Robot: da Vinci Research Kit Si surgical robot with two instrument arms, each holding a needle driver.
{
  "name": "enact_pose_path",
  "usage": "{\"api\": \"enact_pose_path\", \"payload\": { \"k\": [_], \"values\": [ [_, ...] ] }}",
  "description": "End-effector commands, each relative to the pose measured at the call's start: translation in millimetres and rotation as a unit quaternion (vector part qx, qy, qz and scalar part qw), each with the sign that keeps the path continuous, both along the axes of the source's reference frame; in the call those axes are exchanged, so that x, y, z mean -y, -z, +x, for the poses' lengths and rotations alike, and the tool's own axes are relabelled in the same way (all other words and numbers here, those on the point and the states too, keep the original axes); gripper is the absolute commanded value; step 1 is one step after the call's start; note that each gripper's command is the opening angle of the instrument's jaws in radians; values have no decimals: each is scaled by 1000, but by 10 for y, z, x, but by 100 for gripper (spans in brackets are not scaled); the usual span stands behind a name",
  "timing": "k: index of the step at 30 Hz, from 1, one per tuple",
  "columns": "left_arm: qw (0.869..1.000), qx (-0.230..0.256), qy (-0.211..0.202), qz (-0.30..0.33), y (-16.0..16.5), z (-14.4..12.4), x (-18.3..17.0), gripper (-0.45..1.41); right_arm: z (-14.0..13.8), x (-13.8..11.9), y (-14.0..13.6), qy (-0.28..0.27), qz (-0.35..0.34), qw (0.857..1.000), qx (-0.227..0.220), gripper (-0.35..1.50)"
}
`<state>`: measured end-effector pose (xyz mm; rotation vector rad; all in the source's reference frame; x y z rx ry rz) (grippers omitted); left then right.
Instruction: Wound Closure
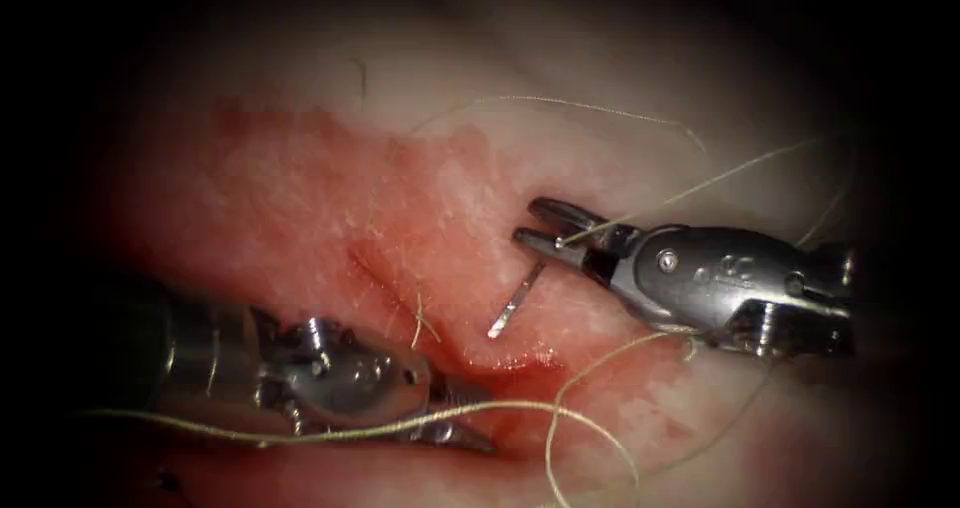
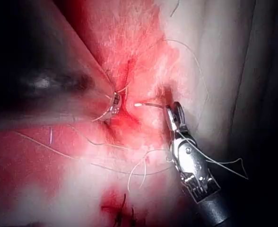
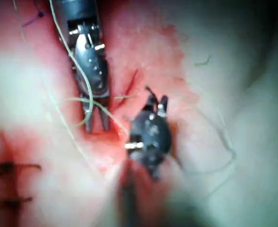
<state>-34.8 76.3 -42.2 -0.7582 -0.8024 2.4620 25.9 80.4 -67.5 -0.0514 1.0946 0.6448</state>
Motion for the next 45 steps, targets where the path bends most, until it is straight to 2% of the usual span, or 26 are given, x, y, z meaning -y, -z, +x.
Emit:
{"api": "enact_pose_path", "payload": {
  "k": [1, 5, 10, 15, 16, 19, 23, 28, 32, 40, 45],
  "values": [
    [1000, 0, 1, 2, -9, -4, 5, 29, 8, -1, -2, 6, -8, 1000, 1, -35],
    [1000, -7, 0, 2, -20, 6, 0, 29, 11, -3, 1, 19, -18, 1000, 6, -35],
    [1000, -9, -2, 3, -20, 14, 0, 29, 21, -1, -6, 67, -63, 995, 36, -35],
    [1000, -12, -2, 4, -21, 22, -2, 29, 48, 4, -9, 137, -44, 989, 45, -35],
    [1000, -14, -2, 5, -21, 26, -2, 29, 55, 6, -14, 164, -31, 985, 48, -35],
    [1000, -17, -3, 5, -21, 33, -2, 29, 64, 11, -26, 192, -4, 980, 42, -35],
    [1000, -19, -4, 6, -21, 38, -2, 29, 58, 13, -36, 167, 87, 982, 12, -35],
    [1000, -20, -1, 7, -22, 38, -2, 29, 33, 14, -38, 148, 106, 983, 22, -35],
    [1000, -20, -1, 6, -22, 38, -2, 29, 27, 16, -44, 122, 145, 982, 14, -35],
    [1000, -22, -2, 7, -23, 37, -3, 29, 32, 16, -65, 110, 216, 970, -11, -35],
    [1000, -22, -2, 7, -23, 37, -3, 28, 30, 25, -86, 113, 256, 959, -32, -35]
  ]
}}
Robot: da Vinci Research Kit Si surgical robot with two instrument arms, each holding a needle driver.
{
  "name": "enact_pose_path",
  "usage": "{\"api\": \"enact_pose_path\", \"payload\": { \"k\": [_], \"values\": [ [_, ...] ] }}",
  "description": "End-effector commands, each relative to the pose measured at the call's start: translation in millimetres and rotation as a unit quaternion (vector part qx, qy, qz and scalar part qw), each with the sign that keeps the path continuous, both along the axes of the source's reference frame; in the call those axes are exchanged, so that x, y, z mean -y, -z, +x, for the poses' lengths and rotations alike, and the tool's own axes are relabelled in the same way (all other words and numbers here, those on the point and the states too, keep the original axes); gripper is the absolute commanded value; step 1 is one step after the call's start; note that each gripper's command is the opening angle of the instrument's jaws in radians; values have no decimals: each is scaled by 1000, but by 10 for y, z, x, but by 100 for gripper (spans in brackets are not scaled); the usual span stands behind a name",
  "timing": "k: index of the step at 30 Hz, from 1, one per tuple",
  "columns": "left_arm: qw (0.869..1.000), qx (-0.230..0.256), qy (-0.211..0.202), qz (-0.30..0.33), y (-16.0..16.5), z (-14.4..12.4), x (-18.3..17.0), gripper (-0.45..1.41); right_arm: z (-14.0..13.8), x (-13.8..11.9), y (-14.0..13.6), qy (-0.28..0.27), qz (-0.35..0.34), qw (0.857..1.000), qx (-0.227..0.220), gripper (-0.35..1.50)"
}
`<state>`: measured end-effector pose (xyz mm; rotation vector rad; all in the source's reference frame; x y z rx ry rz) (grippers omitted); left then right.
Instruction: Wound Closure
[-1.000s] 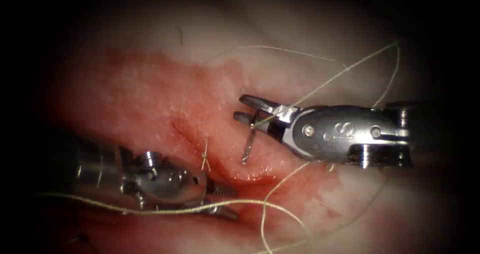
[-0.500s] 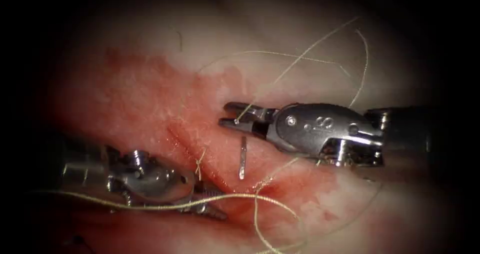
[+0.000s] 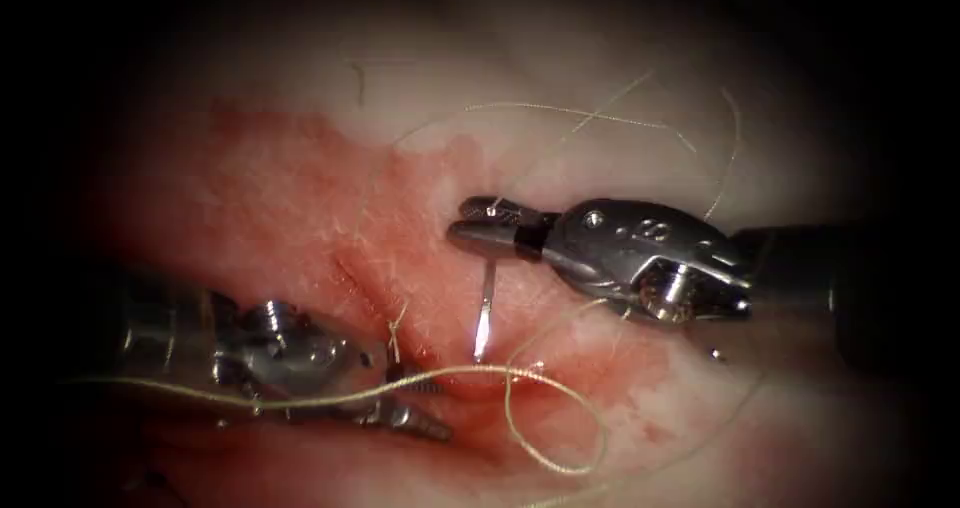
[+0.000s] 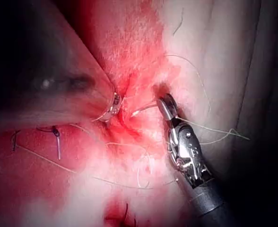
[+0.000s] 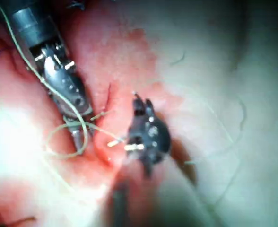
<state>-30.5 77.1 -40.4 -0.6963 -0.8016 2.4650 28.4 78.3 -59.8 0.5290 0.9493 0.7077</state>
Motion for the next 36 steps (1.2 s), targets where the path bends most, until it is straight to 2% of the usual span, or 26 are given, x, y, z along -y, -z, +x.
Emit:
{"api": "enact_pose_path", "payload": {
  "k": [1, 10, 11, 12, 13, 14, 17, 19, 22, 25, 28, 33, 36],
  "values": [
    [1000, 0, -1, 1, -6, -5, 5, 28, 4, 9, -14, 4, 19, 1000, -9, -35],
    [1000, 0, 0, 0, -6, -6, 4, 28, 1, 20, -7, 6, 37, 999, -9, -35],
    [1000, 0, 0, 0, -6, -6, 4, 28, 0, 15, -4, 0, 19, 1000, -6, -35],
    [1000, 0, 0, 0, -6, -6, 5, 28, -1, 1, 5, -5, -44, 999, -7, -35],
    [1000, 0, 0, 0, -6, -6, 5, 28, -1, 1, 5, -5, -44, 999, -7, -35],
    [1000, -1, -1, 1, -5, -6, 6, 28, -3, -12, 20, -5, -117, 993, -1, -35],
    [1000, -2, -2, 1, -3, -7, 6, 28, -3, -19, 37, 9, -196, 980, 25, -35],
    [1000, -3, -2, 3, 2, -8, 7, 28, 1, -10, 51, 12, -249, 968, 40, -35],
    [1000, -7, -5, 7, 12, -9, 11, 29, 3, -2, 59, 15, -290, 955, 54, -35],
    [1000, -13, -8, 11, 24, -12, 19, 30, 1, -15, 65, 13, -334, 940, 63, -35],
    [1000, -12, -14, 16, 35, -17, 28, 30, 1, -18, 64, 26, -365, 927, 83, -35],
    [1000, -6, -21, 19, 53, -22, 28, 30, 5, -3, 57, 42, -408, 904, 118, -35],
    [1000, -5, -22, 20, 54, -20, 26, 30, 9, 7, 54, 43, -417, 899, 122, -35]
  ]
}}
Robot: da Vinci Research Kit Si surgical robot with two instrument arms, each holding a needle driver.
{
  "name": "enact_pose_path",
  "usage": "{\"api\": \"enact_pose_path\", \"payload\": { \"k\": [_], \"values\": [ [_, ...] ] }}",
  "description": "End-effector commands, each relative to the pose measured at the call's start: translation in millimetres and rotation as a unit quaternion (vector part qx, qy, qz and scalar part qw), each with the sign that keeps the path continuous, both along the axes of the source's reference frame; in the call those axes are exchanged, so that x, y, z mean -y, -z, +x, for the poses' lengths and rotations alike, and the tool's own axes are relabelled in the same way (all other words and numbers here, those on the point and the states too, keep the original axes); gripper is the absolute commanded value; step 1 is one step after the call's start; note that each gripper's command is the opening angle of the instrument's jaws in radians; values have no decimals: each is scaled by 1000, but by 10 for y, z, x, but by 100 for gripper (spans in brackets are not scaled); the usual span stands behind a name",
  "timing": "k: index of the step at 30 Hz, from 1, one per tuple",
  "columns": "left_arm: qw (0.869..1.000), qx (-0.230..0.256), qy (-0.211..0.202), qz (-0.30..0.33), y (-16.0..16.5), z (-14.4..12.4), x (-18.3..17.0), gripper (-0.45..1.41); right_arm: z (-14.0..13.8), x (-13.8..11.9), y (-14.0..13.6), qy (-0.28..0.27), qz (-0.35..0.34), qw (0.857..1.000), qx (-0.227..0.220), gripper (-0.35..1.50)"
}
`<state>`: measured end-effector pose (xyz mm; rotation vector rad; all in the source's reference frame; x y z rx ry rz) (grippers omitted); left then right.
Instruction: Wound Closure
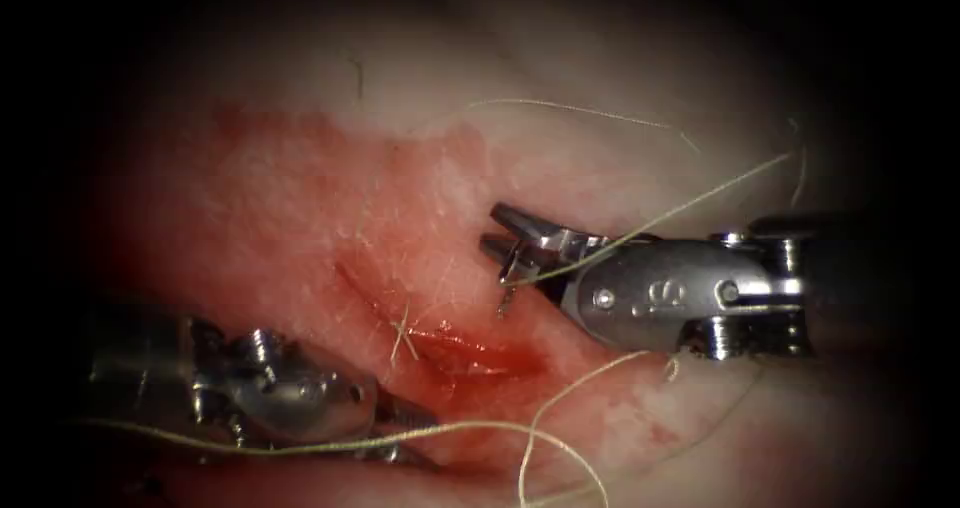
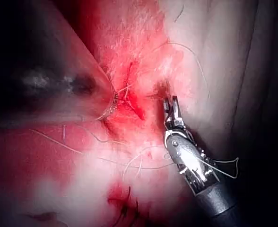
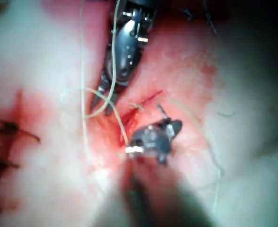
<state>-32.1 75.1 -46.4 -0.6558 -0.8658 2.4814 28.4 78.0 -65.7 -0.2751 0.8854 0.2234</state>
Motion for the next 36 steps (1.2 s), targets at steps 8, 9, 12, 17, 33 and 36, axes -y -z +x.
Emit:
{"api": "enact_pose_path", "payload": {
  "k": [8, 9, 12, 17, 33, 36],
  "values": [
    [1000, 1, -1, 1, -6, -5, 5, 31, 25, 35, -20, 29, 35, 999, 10, -35],
    [1000, 1, -1, 1, -6, -5, 5, 31, 26, 38, -21, 32, 40, 999, 11, -35],
    [1000, 2, -2, 2, -7, -5, 4, 31, 30, 55, -32, 36, 57, 998, 14, -35],
    [1000, 2, -3, 1, -8, -3, 2, 31, 25, 68, -40, 27, 89, 996, 7, -35],
    [1000, 1, -2, -3, -11, -3, 1, 30, 8, 83, -56, 32, 121, 992, 21, -35],
    [1000, 1, -2, -3, -12, -3, 1, 30, 7, 82, -54, 31, 124, 992, 19, -35]
  ]
}}
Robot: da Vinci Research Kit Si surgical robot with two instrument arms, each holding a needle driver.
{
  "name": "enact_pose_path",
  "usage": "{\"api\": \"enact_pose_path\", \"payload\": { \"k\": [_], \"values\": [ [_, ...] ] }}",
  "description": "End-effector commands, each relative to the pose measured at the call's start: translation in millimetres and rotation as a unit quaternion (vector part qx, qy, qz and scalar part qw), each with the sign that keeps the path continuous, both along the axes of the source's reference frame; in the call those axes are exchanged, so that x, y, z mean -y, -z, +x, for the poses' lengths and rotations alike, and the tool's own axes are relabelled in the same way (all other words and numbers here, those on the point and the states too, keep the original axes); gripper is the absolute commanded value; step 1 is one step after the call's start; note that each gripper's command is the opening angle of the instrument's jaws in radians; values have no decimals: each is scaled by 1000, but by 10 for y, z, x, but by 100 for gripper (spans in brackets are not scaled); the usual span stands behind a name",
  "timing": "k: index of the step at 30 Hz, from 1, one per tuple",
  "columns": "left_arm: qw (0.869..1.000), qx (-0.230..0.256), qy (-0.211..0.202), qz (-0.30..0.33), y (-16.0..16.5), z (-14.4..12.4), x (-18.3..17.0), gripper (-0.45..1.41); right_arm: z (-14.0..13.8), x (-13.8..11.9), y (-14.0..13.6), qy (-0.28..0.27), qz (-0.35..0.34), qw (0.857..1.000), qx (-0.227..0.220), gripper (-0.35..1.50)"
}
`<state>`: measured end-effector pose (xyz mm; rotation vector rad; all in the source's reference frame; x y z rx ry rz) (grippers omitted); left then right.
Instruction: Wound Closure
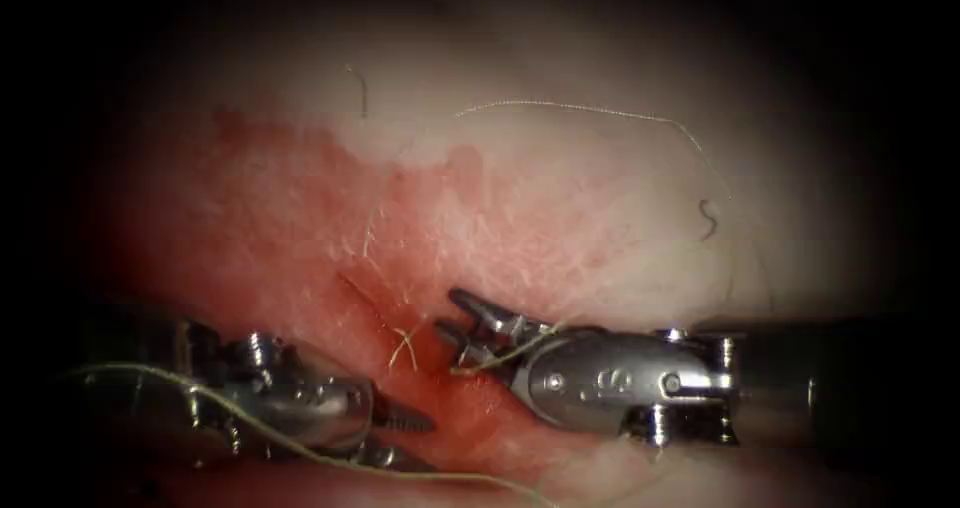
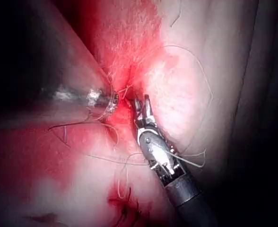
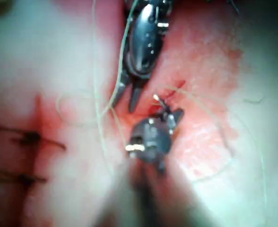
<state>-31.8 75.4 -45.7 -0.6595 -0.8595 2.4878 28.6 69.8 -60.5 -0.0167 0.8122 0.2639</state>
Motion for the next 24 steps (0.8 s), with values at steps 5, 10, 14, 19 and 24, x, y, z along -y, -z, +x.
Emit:
{"api": "enact_pose_path", "payload": {
  "k": [5, 10, 14, 19, 24],
  "values": [
    [1000, 0, -1, 1, -5, -5, 5, 30, 5, 10, -12, 2, 3, 1000, 1, -35],
    [1000, 0, 0, 1, -5, -6, 5, 30, 2, -7, 1, -19, 1, 1000, -11, -35],
    [1000, 0, 1, 1, -5, -9, 5, 30, 5, -28, 27, -38, -11, 999, -32, -35],
    [1000, -1, 3, 1, -6, -13, 3, 30, 4, -58, 54, -47, -31, 997, -52, -35],
    [1000, -1, 3, 1, -6, -13, 3, 30, -3, -72, 61, -52, -47, 996, -61, -35]
  ]
}}
